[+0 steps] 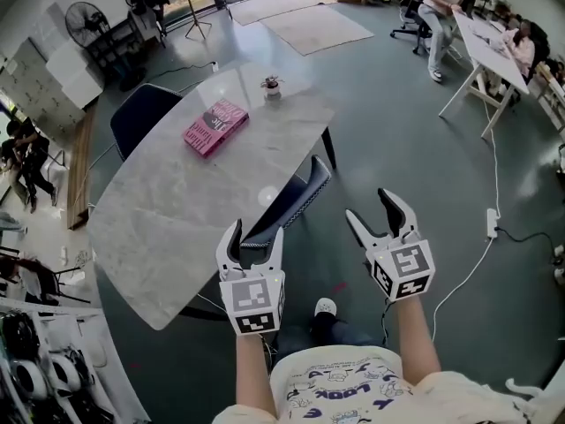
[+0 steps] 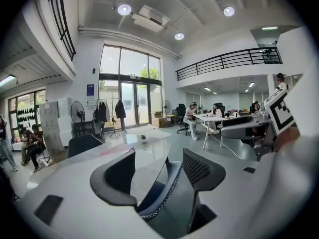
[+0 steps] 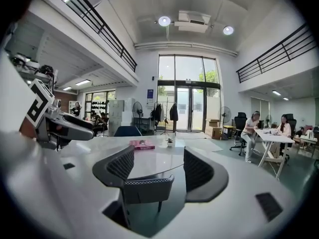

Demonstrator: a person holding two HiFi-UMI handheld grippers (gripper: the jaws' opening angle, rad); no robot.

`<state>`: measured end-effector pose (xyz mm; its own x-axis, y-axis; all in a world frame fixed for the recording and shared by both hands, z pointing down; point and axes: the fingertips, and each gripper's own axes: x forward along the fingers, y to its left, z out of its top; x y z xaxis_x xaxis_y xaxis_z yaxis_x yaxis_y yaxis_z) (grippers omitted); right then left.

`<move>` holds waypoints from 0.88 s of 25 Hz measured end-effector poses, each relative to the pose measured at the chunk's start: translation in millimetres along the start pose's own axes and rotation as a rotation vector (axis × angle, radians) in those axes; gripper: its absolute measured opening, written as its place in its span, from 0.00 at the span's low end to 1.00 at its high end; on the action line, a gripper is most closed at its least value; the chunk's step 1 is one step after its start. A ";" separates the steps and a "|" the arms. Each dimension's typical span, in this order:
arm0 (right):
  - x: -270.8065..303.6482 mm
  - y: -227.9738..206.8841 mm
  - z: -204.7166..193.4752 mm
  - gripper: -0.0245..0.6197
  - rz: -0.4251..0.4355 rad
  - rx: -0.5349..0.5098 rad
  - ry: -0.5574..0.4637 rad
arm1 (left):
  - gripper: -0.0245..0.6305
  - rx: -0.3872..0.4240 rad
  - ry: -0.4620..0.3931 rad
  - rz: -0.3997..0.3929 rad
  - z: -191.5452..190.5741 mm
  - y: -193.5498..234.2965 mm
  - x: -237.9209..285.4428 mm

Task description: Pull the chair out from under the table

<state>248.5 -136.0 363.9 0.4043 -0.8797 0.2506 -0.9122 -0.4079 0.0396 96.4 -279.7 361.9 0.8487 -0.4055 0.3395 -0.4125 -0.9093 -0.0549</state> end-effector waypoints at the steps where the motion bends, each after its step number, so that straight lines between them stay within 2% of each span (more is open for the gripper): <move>1: 5.3 -2.5 -2.6 0.53 0.014 -0.006 0.006 | 0.50 0.002 0.006 0.003 -1.5 -0.8 3.9; 10: 48.7 3.4 -27.8 0.55 0.128 -0.062 0.076 | 0.50 0.017 0.083 0.011 -29.8 7.9 23.2; 16: 76.1 9.1 -50.6 0.55 0.187 -0.120 0.137 | 0.50 0.067 0.143 -0.013 -56.3 7.6 45.2; 22: 104.0 18.7 -67.3 0.55 0.247 -0.185 0.197 | 0.50 0.088 0.229 -0.084 -84.0 -0.2 70.6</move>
<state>268.9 -218.7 455.7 0.1657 -0.8747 0.4554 -0.9847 -0.1219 0.1242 128.6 -300.3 464.8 0.7777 -0.3054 0.5495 -0.3048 -0.9476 -0.0954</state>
